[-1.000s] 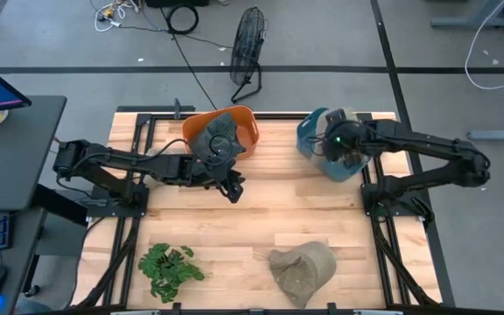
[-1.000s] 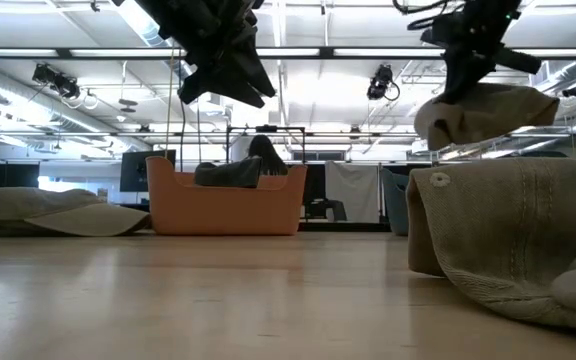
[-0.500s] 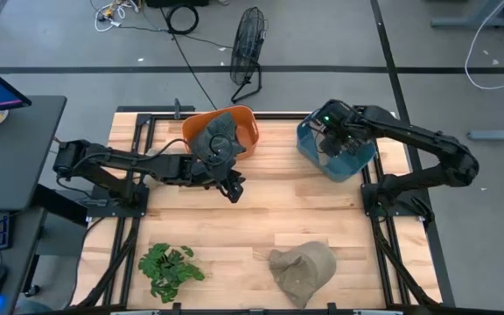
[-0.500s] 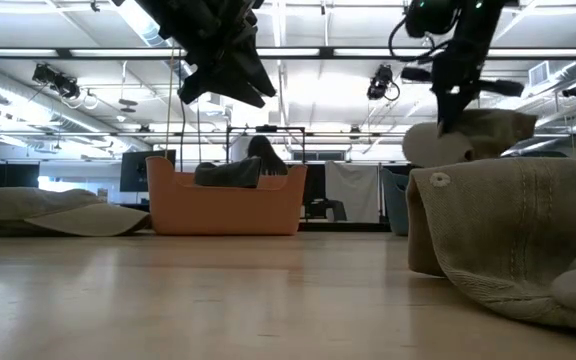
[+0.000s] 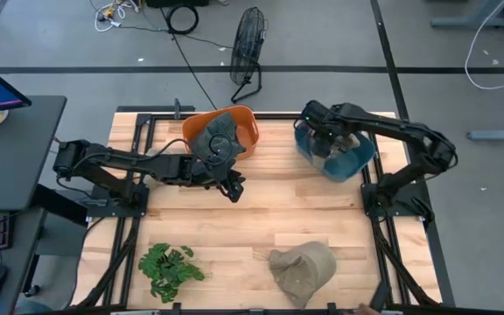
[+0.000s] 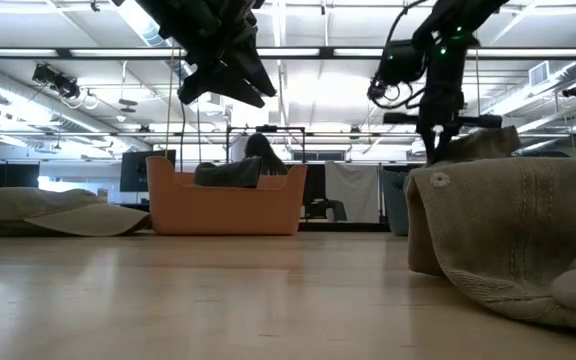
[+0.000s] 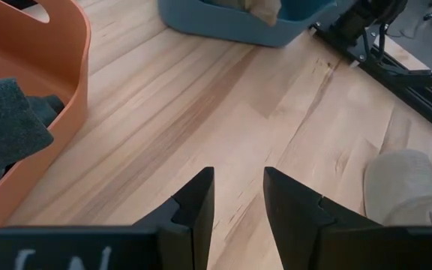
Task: Pick & Place hat
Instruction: Put the middle brown cap into the blue bin, then put the top brown cap into the blue bin
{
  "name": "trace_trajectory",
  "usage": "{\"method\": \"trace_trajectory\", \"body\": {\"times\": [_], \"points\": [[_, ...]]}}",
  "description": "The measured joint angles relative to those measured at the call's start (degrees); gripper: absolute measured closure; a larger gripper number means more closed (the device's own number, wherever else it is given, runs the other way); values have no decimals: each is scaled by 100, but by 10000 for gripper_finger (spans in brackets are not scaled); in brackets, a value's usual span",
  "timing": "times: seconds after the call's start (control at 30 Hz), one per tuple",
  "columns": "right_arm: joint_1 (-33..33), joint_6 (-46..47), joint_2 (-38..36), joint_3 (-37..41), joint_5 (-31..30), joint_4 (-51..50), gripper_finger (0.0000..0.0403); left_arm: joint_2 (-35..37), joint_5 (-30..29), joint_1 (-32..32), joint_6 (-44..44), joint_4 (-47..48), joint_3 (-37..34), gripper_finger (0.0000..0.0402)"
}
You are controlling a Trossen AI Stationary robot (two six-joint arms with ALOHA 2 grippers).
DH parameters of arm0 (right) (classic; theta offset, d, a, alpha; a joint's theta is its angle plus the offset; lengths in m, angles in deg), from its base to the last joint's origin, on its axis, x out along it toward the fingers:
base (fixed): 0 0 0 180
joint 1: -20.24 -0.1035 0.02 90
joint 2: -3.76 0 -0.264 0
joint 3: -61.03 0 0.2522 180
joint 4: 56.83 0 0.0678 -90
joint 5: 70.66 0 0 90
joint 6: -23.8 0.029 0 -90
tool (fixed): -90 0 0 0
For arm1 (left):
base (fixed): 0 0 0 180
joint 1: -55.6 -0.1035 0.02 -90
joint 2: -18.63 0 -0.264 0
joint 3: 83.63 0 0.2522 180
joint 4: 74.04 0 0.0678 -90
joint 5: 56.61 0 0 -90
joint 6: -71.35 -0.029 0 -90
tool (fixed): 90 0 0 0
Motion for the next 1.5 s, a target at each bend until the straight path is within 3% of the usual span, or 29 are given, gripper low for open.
{"method": "trace_trajectory", "body": {"times": [0.2, 0.33, 0.7, 1.07, 1.23, 1.5], "points": [[-1, -598, 292, 2, 19, 500, 403, 0, -2, 0, 0, 2, 0, 282], [15, -302, 352, 1, 29, 871, 398, 0, -1, 0, 0, 0, 0, 282], [168, 1778, 352, 2, 583, 816, 346, 0, -1, 0, 2, 1, 0, 282], [190, 3510, 195, 2, -506, 711, 278, 0, 0, 0, 193, 0, 0, 282], [-1, 4631, -196, 2, -763, 235, 285, 0, 2, -2, 605, 5, 0, 282], [-576, 6077, -1327, 2, -63, -556, 317, 299, -57, -96, 881, 271, 2, 282]]}}
